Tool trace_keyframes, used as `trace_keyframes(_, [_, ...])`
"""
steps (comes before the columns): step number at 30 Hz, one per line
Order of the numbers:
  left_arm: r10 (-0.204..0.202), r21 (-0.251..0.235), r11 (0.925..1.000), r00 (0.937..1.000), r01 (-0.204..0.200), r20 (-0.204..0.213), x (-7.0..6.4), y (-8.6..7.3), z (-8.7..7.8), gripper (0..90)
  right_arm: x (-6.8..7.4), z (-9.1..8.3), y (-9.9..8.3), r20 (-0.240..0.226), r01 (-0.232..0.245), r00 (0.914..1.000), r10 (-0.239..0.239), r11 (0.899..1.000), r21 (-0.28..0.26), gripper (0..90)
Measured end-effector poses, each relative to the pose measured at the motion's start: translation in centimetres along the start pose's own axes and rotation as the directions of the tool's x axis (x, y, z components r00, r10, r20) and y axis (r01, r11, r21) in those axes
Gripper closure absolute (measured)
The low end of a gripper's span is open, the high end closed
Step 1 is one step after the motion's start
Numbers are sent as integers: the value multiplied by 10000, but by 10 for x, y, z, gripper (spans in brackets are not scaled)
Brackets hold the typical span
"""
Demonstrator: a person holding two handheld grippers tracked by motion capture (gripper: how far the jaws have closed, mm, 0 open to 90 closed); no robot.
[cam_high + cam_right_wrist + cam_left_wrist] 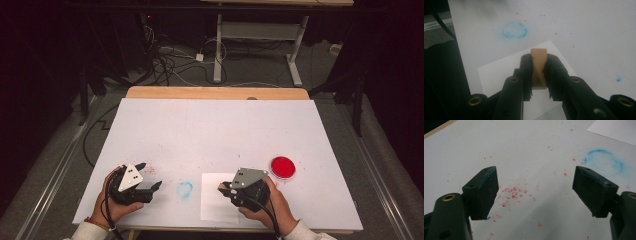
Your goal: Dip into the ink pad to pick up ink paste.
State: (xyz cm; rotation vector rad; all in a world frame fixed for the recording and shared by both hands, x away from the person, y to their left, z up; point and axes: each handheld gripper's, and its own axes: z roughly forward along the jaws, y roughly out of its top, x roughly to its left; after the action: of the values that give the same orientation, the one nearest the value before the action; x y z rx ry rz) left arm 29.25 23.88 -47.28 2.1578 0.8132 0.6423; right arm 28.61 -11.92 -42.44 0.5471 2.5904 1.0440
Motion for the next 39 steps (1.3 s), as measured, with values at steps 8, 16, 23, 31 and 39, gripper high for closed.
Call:
trace_keyframes(8, [42,24,10000,10000,-42,-7,0,0,0,205,7,19,-5,-29,294,9996,-293,9978,590,765])
trace_keyframes(16, [66,12,10000,10000,-66,-11,0,0,0,205,5,34,-14,-149,372,9992,-358,9932,1108,765])
trace_keyframes(23, [71,6,10000,10000,-71,-36,1,0,-1,205,3,42,-20,-317,237,9993,-202,9930,1160,765])
trace_keyframes(31, [87,-82,9999,10000,-87,-35,0,0,-3,205,2,43,-22,-385,205,9991,-164,9939,1083,766])
trace_keyframes(39, [265,-180,9995,9996,-267,-111,0,1,-3,208,0,43,-23,-523,116,9986,-59,9940,1088,766])
